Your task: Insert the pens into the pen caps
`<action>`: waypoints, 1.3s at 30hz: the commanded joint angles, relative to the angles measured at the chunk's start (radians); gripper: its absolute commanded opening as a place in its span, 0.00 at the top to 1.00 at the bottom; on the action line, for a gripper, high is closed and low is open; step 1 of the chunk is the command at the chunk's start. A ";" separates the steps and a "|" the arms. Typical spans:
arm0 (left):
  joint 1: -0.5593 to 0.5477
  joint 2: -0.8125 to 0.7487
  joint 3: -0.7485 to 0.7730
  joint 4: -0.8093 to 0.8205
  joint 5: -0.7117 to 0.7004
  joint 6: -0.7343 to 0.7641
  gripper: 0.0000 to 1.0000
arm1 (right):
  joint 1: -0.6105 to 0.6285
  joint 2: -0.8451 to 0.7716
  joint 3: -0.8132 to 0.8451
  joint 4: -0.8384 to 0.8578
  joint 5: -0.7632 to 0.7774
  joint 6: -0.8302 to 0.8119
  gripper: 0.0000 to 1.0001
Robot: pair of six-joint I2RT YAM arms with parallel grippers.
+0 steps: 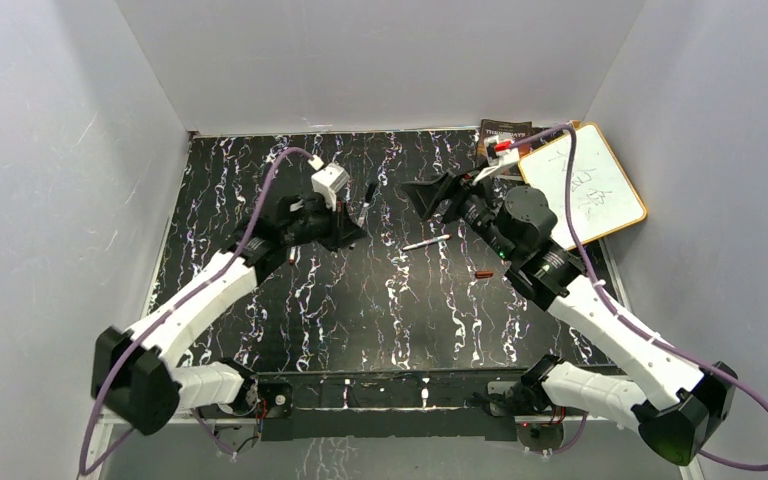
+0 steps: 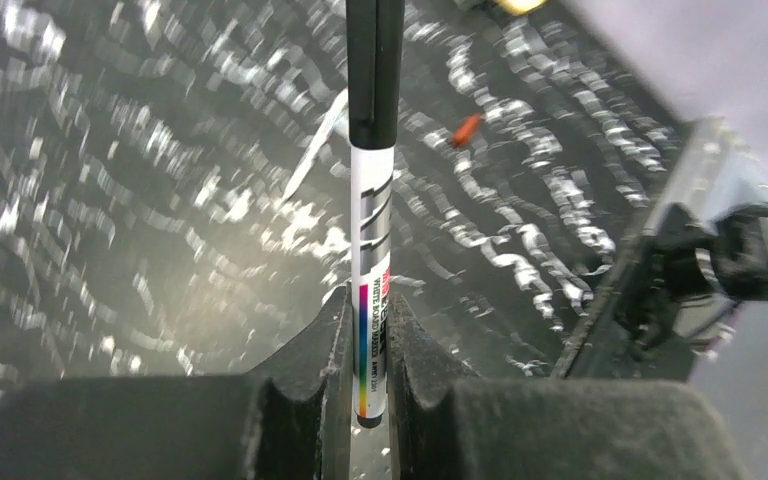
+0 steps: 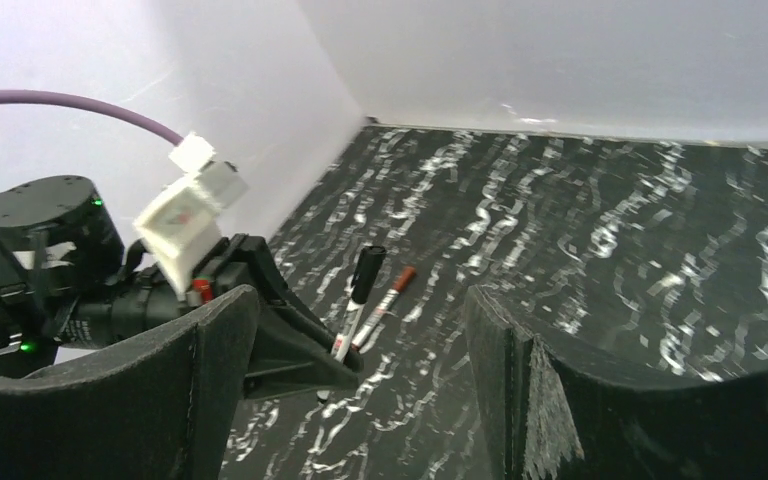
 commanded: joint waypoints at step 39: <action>0.239 0.568 0.239 -0.350 -0.572 -0.031 0.57 | -0.075 -0.145 -0.143 -0.131 0.098 -0.067 0.30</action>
